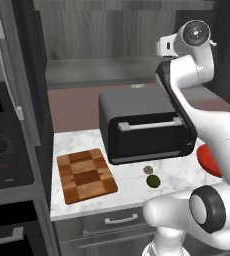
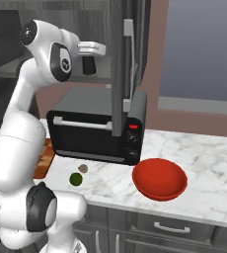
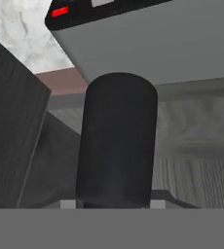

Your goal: Open the cabinet. Place the bowl and condiment on the counter. Then place the lime and garlic on the cutting board.

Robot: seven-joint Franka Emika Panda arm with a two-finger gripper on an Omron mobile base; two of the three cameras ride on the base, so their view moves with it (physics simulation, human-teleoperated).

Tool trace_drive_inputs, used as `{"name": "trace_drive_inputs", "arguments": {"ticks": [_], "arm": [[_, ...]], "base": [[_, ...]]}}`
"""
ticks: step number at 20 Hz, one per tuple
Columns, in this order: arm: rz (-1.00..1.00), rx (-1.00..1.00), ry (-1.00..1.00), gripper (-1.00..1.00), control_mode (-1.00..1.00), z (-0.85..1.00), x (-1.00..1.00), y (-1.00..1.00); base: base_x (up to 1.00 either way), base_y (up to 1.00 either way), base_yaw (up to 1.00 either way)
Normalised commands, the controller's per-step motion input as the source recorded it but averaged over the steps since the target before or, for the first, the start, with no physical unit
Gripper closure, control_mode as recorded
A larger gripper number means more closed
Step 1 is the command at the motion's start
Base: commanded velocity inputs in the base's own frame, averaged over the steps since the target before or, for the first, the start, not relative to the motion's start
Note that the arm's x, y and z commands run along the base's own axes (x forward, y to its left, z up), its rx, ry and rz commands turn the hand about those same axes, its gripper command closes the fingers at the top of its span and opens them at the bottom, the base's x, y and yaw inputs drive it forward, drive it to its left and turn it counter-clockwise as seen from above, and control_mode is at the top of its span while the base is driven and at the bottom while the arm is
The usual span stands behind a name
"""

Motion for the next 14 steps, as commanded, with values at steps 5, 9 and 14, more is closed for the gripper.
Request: {"name": "trace_drive_inputs", "arguments": {"ticks": [5,9,14], "arm": [[0.05,-0.02,-0.04,1.0,-1.0,0.0,-0.56,0.0],[0.05,-0.02,-0.03,1.0,-1.0,0.0,-0.55,0.0],[0.04,-0.02,-0.01,1.0,-1.0,-0.01,-0.51,0.0]], "base": [[0.0,0.0,0.0],[0.0,0.0,0.0],[0.0,0.0,0.0]]}}
